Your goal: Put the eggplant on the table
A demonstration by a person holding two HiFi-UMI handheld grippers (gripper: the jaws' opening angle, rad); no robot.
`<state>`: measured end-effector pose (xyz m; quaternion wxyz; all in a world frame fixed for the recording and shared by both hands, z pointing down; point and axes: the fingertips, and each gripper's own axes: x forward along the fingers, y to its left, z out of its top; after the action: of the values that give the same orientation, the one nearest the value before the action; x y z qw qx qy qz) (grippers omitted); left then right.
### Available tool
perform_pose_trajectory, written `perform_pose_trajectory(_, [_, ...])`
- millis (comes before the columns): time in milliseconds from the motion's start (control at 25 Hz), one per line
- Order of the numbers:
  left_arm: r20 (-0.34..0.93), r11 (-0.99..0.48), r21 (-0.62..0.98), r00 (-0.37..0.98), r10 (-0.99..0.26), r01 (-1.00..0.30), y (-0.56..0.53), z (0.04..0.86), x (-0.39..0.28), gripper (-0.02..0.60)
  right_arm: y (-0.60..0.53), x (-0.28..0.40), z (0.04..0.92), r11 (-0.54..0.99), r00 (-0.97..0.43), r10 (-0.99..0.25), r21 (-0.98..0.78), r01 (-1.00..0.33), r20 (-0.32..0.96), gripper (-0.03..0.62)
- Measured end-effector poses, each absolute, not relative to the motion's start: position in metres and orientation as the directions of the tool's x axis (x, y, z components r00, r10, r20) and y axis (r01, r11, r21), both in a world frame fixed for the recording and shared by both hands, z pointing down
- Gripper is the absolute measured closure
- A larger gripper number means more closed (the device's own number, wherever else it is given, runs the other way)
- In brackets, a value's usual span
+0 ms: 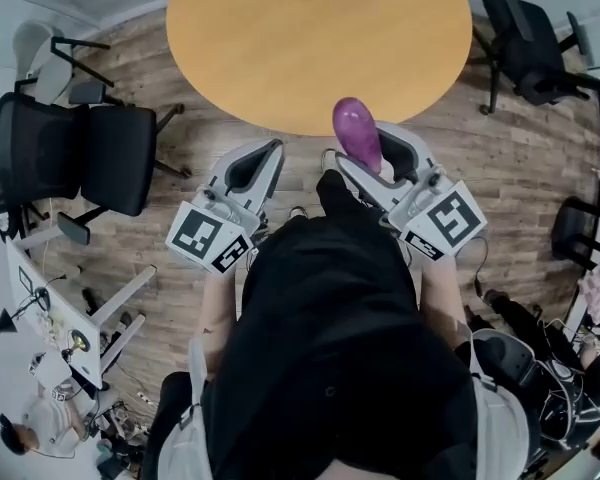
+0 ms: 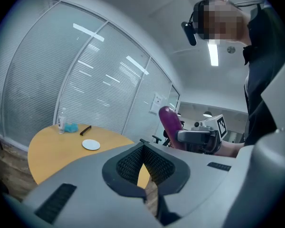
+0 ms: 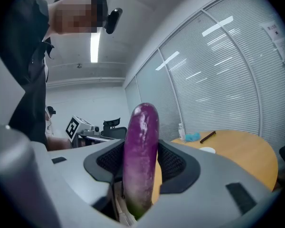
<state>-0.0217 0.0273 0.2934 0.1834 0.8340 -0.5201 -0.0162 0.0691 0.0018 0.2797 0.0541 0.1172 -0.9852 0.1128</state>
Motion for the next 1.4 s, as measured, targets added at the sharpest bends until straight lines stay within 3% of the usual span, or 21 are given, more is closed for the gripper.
perform_pose_trajectory(400, [0.258, -0.301, 0.325, 0.390, -0.884, -0.897, -0.043, 0.309, 0.003, 0.574, -0.093, 0.097, 0.296, 0.946, -0.976, -0.175, -0.253, -0.203, 0.128, 0.376])
perform_pose_trajectory(720, [0.309, -0.241, 0.334, 0.348, -0.885, -0.911, -0.052, 0.320, -0.008, 0.574, -0.108, 0.086, 0.317, 0.944, -0.976, -0.142, -0.275, -0.184, 0.167, 0.376])
perform_pose_trajectory(1080, [0.326, -0.359, 0.290, 0.444, -0.835, -0.887, -0.085, 0.330, -0.018, 0.574, -0.117, 0.065, 0.319, 0.936, -0.961, -0.192, -0.257, -0.240, 0.200, 0.376])
perform_pose_trajectory(1400, [0.303, -0.491, 0.257, 0.552, -0.777, -0.833, -0.130, 0.336, -0.051, 0.574, -0.154, 0.038, 0.324, 0.880, -0.912, -0.333, -0.269, -0.392, 0.241, 0.376])
